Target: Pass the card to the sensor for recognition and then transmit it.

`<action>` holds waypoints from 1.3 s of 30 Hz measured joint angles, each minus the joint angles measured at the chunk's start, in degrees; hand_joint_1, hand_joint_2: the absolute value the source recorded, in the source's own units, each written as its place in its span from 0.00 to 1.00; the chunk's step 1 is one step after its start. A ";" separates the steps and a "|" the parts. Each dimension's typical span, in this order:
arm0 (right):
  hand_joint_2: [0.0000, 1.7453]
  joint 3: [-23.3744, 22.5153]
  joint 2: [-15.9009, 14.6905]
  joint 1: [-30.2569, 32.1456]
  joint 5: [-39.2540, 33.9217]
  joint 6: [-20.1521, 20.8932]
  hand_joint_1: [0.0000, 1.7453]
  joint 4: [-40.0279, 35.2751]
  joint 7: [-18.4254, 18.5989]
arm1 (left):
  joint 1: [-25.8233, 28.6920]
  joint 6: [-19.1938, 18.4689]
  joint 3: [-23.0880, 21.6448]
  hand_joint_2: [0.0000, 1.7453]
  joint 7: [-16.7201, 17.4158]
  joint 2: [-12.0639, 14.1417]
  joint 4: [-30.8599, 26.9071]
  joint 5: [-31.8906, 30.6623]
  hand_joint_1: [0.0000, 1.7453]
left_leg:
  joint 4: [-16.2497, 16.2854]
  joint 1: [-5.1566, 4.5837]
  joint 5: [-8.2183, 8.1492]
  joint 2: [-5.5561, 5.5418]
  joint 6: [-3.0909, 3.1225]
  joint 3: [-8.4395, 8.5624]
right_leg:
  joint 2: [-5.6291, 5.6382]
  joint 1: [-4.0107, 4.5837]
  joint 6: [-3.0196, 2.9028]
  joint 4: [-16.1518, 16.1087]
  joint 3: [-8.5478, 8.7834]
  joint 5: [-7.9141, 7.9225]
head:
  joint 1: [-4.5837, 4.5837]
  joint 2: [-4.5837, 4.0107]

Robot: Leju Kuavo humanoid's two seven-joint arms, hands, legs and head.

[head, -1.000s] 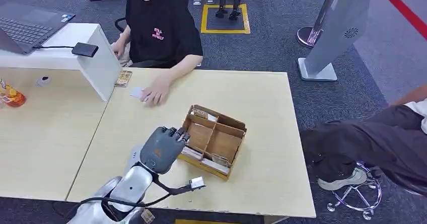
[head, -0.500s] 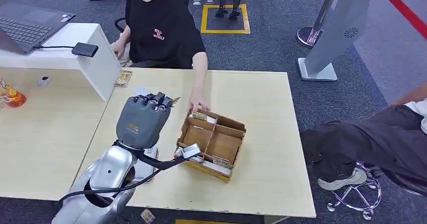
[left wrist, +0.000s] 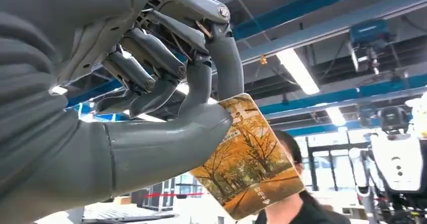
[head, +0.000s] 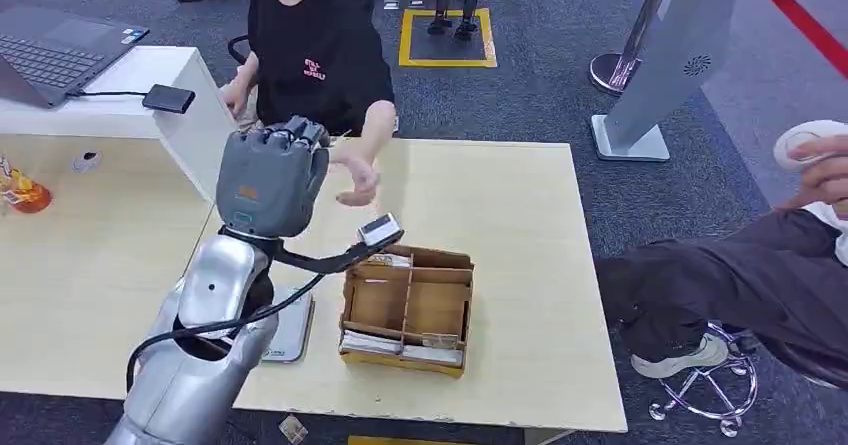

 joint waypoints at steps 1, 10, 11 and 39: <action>0.00 0.20 0.00 0.00 0.02 0.00 0.00 0.00 0.00 | -0.44 0.00 0.24 1.00 0.09 -0.33 0.55 0.00 1.00 | 0.00 0.00 0.00 0.00 0.00 0.00 | 0.00 0.00 0.00 0.00 0.00 0.00 | 0.02 0.00; 0.00 1.70 0.00 -0.11 1.84 0.68 0.00 0.00 -0.18 | -5.48 2.29 1.35 1.00 3.28 -2.69 9.61 0.00 1.00 | 0.02 0.00 0.00 0.00 0.00 -0.01 | 0.01 0.00 0.01 0.00 0.00 0.01 | 0.02 0.00; 0.00 1.81 0.00 -0.11 1.90 0.70 0.00 0.00 -0.17 | -6.07 2.65 1.38 1.00 3.48 -2.93 10.76 0.00 1.00 | 0.03 0.00 0.00 0.00 0.00 0.00 | 0.00 0.00 0.01 0.00 0.00 0.01 | 0.02 0.00; 0.00 2.36 -0.09 -0.27 1.88 0.83 0.00 0.00 -0.02 | -10.54 7.24 2.21 0.00 3.83 -9.25 28.70 0.00 0.00 | 0.04 0.00 0.00 -0.01 0.01 -0.03 | 0.00 0.00 0.01 -0.01 0.00 0.01 | 0.02 0.00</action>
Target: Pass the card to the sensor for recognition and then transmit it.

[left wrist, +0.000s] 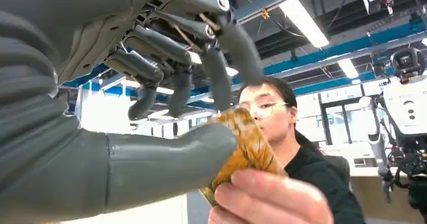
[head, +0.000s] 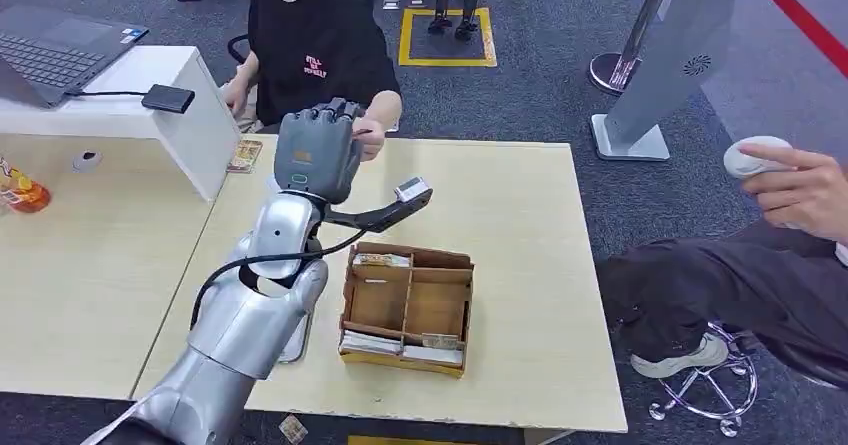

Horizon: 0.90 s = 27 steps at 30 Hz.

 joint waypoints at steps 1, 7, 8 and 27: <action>0.00 0.00 0.00 0.00 -0.02 0.00 0.00 0.00 0.00 | 0.07 0.60 0.13 0.00 -0.37 -0.28 0.19 0.00 0.00 | 0.00 0.00 0.00 0.00 0.00 0.00 | 0.00 0.00 0.00 0.00 0.00 0.00 | 0.00 0.00; 0.00 -0.35 0.00 0.01 -0.48 -0.15 0.00 0.00 0.24 | 2.32 2.69 2.01 0.00 -3.65 -2.54 -1.31 0.20 0.00 | 0.00 0.00 -0.01 0.00 0.01 -0.02 | 0.00 0.00 0.00 0.00 0.00 0.00 | 0.00 0.00; 0.00 -0.39 0.00 0.02 -0.57 -0.20 0.00 0.00 0.26 | 3.13 2.77 2.52 0.00 -4.62 -2.97 -2.45 0.88 0.00 | 0.00 0.00 -0.01 0.00 0.01 -0.02 | 0.00 0.00 0.00 0.00 0.00 0.00 | 0.00 0.00; 0.00 -4.44 0.00 0.29 -4.87 -2.03 0.00 0.00 0.85 | 23.77 -9.14 3.76 0.00 -26.34 -4.06 -30.17 75.95 0.00 | -0.01 0.00 -0.05 0.02 0.06 -0.03 | 0.01 0.00 0.04 -0.02 0.00 -0.04 | -0.02 0.00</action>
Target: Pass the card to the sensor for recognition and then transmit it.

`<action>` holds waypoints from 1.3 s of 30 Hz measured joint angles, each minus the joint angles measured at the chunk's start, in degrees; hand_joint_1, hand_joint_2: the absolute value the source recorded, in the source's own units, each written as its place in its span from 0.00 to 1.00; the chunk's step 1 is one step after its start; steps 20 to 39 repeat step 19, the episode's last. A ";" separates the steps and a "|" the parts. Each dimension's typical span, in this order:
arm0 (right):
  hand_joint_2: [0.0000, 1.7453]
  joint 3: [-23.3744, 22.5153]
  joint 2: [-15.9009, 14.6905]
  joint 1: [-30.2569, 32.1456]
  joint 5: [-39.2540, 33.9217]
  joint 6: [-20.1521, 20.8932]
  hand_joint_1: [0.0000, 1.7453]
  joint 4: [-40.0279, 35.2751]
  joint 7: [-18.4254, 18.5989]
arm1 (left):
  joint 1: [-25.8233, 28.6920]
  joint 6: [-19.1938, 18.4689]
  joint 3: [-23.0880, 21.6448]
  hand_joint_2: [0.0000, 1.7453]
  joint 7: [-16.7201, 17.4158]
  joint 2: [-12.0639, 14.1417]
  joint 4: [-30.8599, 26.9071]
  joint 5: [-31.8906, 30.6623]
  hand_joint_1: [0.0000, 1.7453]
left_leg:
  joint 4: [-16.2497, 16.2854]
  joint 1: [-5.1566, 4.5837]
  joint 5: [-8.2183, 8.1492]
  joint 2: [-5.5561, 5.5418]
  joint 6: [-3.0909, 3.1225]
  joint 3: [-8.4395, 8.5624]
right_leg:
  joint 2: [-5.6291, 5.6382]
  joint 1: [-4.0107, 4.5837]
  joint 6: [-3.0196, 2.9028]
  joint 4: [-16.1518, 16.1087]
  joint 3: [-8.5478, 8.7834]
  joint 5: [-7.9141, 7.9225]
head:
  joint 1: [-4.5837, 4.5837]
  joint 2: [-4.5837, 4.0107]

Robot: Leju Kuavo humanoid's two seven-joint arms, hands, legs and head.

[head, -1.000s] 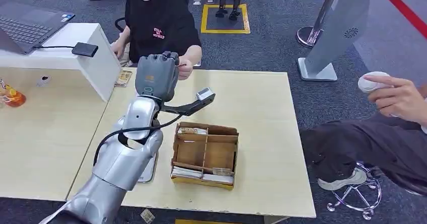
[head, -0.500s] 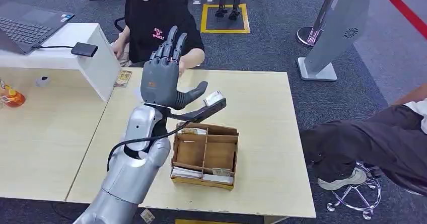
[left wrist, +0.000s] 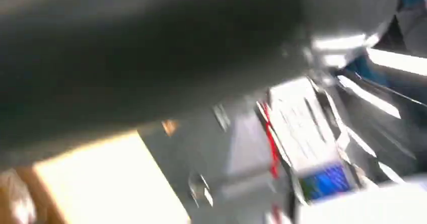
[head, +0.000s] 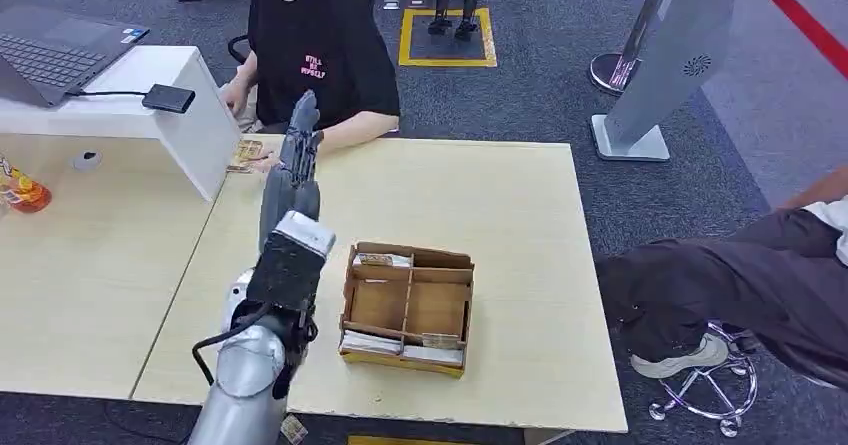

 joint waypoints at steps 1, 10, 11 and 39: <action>0.00 -0.13 0.00 0.01 -0.09 0.00 0.00 0.00 0.00 | 1.35 -1.40 -0.35 0.00 -0.94 0.46 -0.61 3.15 0.00 | 0.00 0.00 0.00 0.01 0.00 0.01 | 0.01 0.00 0.00 0.00 0.00 0.00 | 0.00 0.00; 0.00 -1.49 0.02 0.11 -1.27 -0.39 0.00 0.00 0.17 | 9.64 -15.37 -4.72 0.00 -5.55 5.03 -4.13 24.32 0.00 | 0.00 0.00 -0.05 0.01 0.08 -0.01 | -0.01 0.00 0.01 -0.02 0.00 -0.02 | 0.02 0.00; 0.00 -1.62 0.02 0.11 -1.31 -0.44 0.00 0.00 0.20 | 10.48 -17.27 -5.33 0.00 -5.92 5.46 -4.13 26.60 0.00 | 0.00 0.00 -0.05 0.01 0.08 -0.01 | -0.01 0.00 0.01 -0.02 0.00 -0.02 | 0.02 0.00; 0.00 -1.68 0.02 0.09 -1.18 -0.52 0.00 0.00 0.44 | 14.59 -27.25 -10.38 0.00 -12.72 9.97 -2.97 33.51 0.00 | 0.00 0.00 -0.06 0.00 0.08 0.00 | -0.02 0.00 0.01 -0.03 -0.01 -0.03 | 0.00 0.00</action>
